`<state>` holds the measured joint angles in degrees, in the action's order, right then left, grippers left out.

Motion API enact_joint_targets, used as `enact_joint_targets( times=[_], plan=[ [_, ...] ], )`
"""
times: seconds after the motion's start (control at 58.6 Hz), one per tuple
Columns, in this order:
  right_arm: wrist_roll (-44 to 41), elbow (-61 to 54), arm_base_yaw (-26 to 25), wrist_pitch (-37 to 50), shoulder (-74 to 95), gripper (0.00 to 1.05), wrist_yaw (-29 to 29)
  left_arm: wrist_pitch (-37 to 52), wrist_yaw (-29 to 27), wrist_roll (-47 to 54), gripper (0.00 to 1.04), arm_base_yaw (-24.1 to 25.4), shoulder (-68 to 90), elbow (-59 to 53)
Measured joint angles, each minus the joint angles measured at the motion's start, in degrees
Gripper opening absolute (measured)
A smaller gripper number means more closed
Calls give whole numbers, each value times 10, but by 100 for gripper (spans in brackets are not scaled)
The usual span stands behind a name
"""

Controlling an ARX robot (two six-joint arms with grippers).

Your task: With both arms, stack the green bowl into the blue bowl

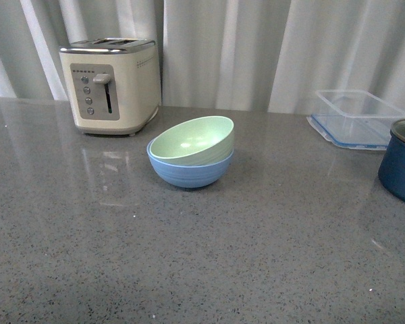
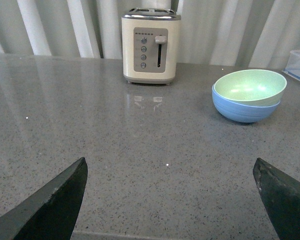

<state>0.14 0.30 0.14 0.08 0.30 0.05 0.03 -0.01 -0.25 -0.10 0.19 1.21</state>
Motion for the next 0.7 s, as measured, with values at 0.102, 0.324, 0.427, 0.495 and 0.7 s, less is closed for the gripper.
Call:
enact_joint_targets(
  times=[0.102, 0.324, 0.427, 0.495, 0.7],
  plan=[
    [-1, 0, 0, 0, 0, 16, 0, 0, 0, 0, 98, 0, 0, 0],
    [-1, 0, 0, 0, 0, 60, 0, 0, 0, 0, 98, 0, 0, 0],
    [-1, 0, 0, 0, 0, 79, 0, 0, 0, 0, 98, 0, 0, 0],
    [-1, 0, 0, 0, 0, 90, 0, 0, 0, 0, 98, 0, 0, 0],
    [0, 0, 0, 0, 0, 95, 0, 0, 0, 0, 98, 0, 0, 0]
  ],
)
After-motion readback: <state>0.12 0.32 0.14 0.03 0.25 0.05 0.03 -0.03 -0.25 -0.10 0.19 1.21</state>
